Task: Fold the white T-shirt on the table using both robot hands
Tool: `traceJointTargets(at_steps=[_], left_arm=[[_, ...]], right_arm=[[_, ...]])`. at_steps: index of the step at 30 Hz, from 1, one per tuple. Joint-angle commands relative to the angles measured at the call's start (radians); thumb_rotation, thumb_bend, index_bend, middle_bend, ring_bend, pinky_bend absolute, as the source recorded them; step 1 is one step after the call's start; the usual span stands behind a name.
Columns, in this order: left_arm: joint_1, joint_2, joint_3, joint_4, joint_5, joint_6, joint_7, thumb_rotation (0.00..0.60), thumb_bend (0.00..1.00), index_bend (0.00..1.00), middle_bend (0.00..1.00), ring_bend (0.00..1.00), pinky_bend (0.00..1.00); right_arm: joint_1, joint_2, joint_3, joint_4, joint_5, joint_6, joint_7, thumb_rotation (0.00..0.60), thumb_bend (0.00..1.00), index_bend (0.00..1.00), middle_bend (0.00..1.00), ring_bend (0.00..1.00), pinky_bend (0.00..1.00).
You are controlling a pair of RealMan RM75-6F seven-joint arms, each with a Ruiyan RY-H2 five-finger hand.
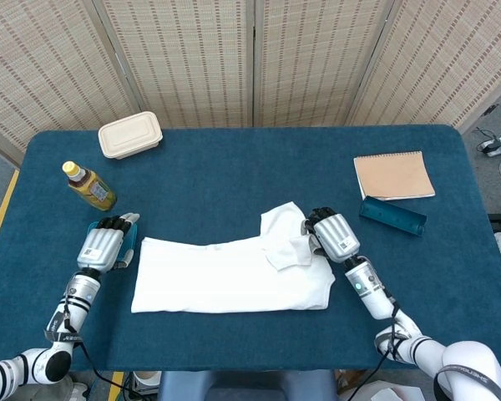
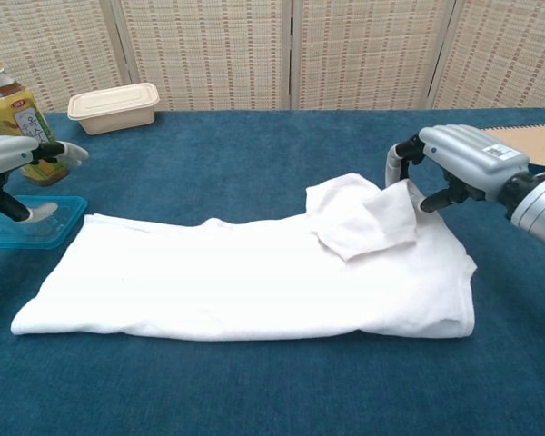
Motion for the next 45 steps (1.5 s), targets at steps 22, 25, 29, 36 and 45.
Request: traceJointTargets(at_steps=[22, 25, 29, 36, 45], left_arm=[[0.021, 0.011, 0.009, -0.008, 0.001, -0.002, -0.026, 0.600, 0.44, 0.02, 0.10, 0.10, 0.09], [0.023, 0.012, 0.008, -0.008, 0.000, -0.002, -0.027, 0.600, 0.44, 0.02, 0.09, 0.10, 0.09], [0.024, 0.012, 0.006, -0.009, 0.002, 0.002, -0.032, 0.600, 0.44, 0.02, 0.09, 0.10, 0.09], [0.028, 0.017, 0.002, -0.018, 0.010, 0.012, -0.038, 0.600, 0.44, 0.02, 0.09, 0.10, 0.09], [0.037, 0.037, -0.007, -0.047, 0.023, 0.025, -0.065, 0.600, 0.44, 0.02, 0.09, 0.10, 0.09]], right_arm=[[0.049, -0.137, 0.008, 0.263, 0.048, -0.031, 0.119, 0.600, 0.51, 0.88, 0.55, 0.31, 0.29], [0.052, -0.140, 0.002, 0.267, 0.057, -0.073, 0.111, 0.600, 0.47, 0.82, 0.49, 0.31, 0.27], [0.059, -0.125, 0.009, 0.233, 0.083, -0.145, 0.082, 0.600, 0.25, 0.39, 0.30, 0.20, 0.16], [0.065, -0.052, 0.030, 0.101, 0.108, -0.161, 0.019, 0.600, 0.11, 0.00, 0.10, 0.08, 0.07], [0.034, 0.110, -0.009, -0.132, 0.056, -0.087, -0.032, 0.600, 0.11, 0.00, 0.10, 0.07, 0.06]])
